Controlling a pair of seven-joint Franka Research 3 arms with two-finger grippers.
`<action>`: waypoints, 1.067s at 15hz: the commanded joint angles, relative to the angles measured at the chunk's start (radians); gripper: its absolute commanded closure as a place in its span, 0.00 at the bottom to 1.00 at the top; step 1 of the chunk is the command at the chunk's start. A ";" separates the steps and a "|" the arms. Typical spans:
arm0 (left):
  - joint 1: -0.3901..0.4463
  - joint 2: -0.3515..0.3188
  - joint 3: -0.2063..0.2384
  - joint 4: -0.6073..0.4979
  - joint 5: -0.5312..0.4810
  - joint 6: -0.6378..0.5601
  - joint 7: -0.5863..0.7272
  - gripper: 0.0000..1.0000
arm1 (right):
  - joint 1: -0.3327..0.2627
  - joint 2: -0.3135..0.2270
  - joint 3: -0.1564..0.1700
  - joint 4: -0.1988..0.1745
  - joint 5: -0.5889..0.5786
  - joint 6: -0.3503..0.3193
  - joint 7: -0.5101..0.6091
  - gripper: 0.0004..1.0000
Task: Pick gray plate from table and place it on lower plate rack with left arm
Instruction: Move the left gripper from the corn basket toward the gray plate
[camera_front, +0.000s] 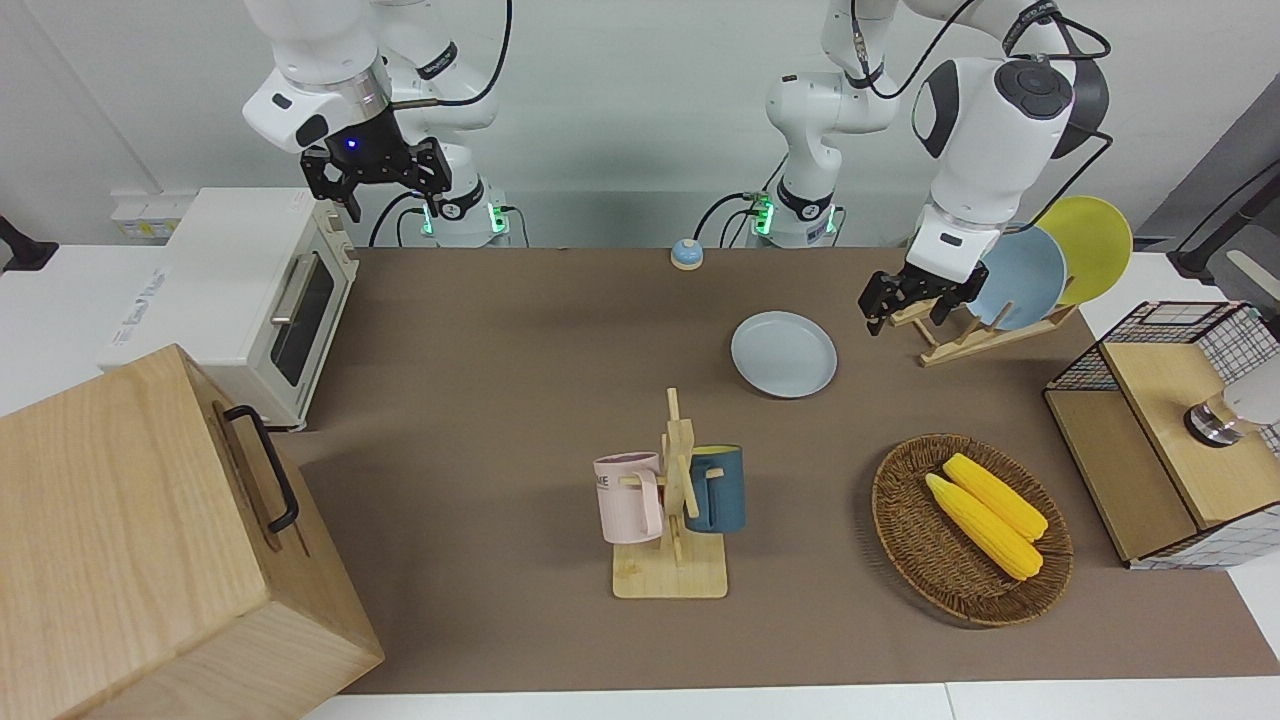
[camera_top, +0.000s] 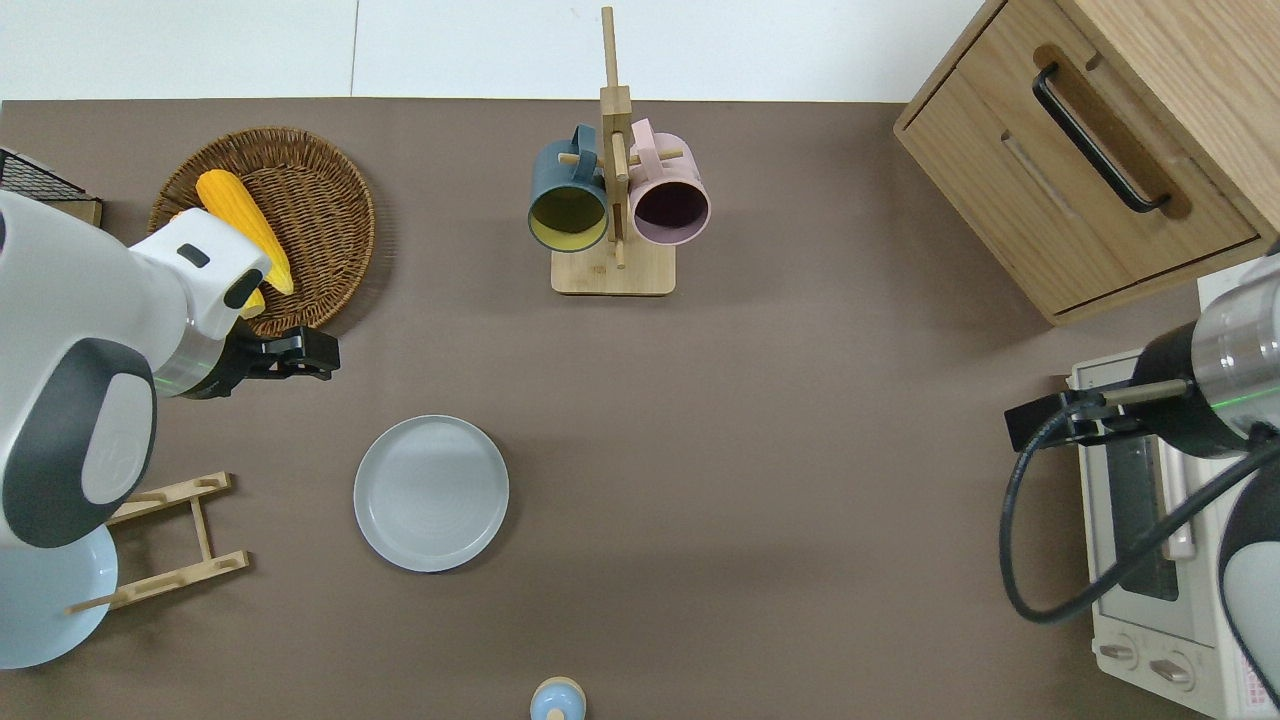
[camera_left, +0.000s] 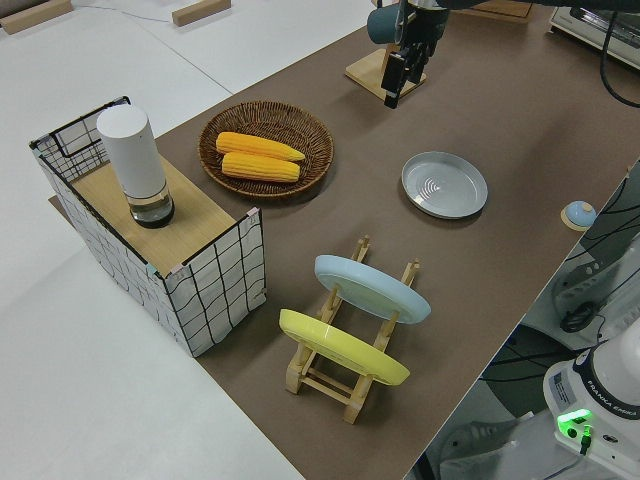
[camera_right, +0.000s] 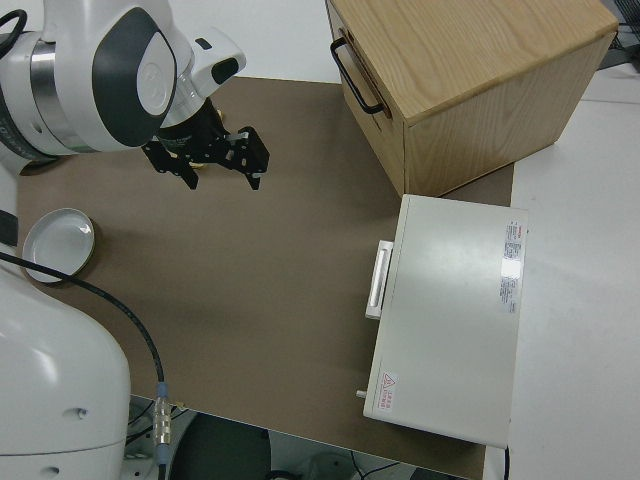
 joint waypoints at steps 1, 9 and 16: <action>-0.007 -0.013 0.008 -0.091 -0.022 0.092 -0.005 0.00 | -0.015 -0.005 0.006 0.006 0.003 -0.015 -0.003 0.01; -0.012 0.010 0.008 -0.254 -0.095 0.208 -0.002 0.00 | -0.013 -0.005 0.006 0.006 0.003 -0.015 -0.003 0.01; -0.013 0.082 0.008 -0.299 -0.093 0.188 -0.004 0.01 | -0.015 -0.005 0.006 0.006 0.003 -0.015 -0.003 0.01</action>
